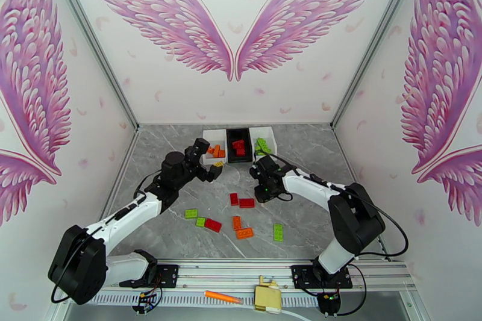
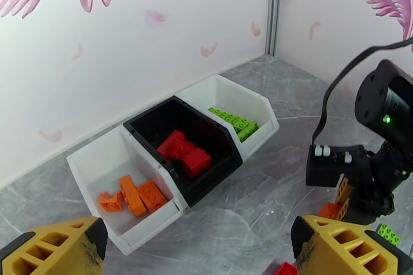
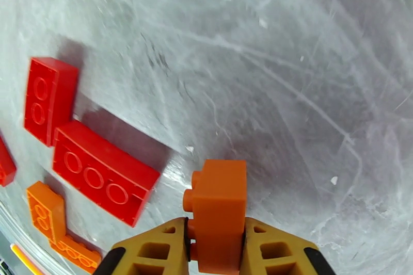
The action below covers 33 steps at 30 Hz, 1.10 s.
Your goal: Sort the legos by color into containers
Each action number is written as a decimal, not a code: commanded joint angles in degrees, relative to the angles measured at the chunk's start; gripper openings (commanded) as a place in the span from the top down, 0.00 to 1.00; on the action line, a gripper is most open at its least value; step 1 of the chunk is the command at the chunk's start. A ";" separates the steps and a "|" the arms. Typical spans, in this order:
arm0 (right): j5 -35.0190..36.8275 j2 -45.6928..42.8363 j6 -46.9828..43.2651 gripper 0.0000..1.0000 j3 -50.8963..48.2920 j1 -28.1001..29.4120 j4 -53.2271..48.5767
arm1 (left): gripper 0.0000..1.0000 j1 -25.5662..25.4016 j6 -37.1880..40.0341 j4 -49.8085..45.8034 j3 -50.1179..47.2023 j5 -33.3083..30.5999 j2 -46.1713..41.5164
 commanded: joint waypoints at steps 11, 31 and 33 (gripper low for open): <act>-3.13 5.06 0.94 0.78 17.54 1.52 12.59 | 0.01 -0.08 -3.75 -6.40 -9.47 -1.53 -12.93; 3.21 40.06 8.02 0.79 56.75 3.07 18.38 | 0.01 0.00 -6.57 -11.98 -10.59 -6.83 -15.93; 3.11 42.52 8.01 0.78 59.72 2.84 17.49 | 0.01 0.02 -6.52 -12.32 -10.25 -6.83 -15.51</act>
